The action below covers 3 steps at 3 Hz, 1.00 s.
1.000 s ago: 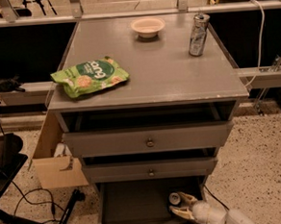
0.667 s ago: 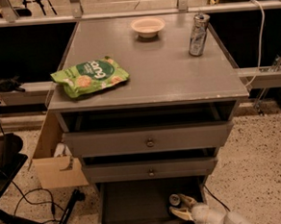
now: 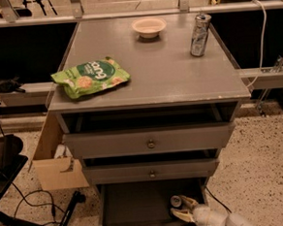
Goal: Place pepsi can into bottom drawer
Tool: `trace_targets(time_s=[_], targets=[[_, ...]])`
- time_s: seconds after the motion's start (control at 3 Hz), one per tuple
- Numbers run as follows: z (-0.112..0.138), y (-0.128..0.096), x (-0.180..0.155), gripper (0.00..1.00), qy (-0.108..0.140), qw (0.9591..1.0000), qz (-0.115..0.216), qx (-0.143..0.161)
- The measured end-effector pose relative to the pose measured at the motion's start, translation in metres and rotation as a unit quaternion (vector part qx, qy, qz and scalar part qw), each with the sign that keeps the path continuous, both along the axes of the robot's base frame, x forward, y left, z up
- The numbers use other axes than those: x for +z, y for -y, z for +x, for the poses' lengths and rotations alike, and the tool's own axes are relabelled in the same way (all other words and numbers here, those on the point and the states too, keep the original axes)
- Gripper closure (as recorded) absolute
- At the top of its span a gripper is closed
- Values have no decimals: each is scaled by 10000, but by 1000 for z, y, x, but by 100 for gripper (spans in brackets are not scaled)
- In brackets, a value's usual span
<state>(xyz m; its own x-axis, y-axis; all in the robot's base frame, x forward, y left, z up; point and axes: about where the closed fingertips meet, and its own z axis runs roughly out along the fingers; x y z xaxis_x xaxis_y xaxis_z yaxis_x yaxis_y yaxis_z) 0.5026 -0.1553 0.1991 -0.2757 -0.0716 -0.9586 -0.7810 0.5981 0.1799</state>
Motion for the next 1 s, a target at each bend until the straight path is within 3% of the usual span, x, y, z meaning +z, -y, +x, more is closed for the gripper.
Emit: trace_targets(time_s=[0.33,0.67,1.0], targets=[[0,0,0,14,0,10000,0,0],[0,0,0,0,0,10000,1,1],[0,0,0,0,0,10000,1,1]])
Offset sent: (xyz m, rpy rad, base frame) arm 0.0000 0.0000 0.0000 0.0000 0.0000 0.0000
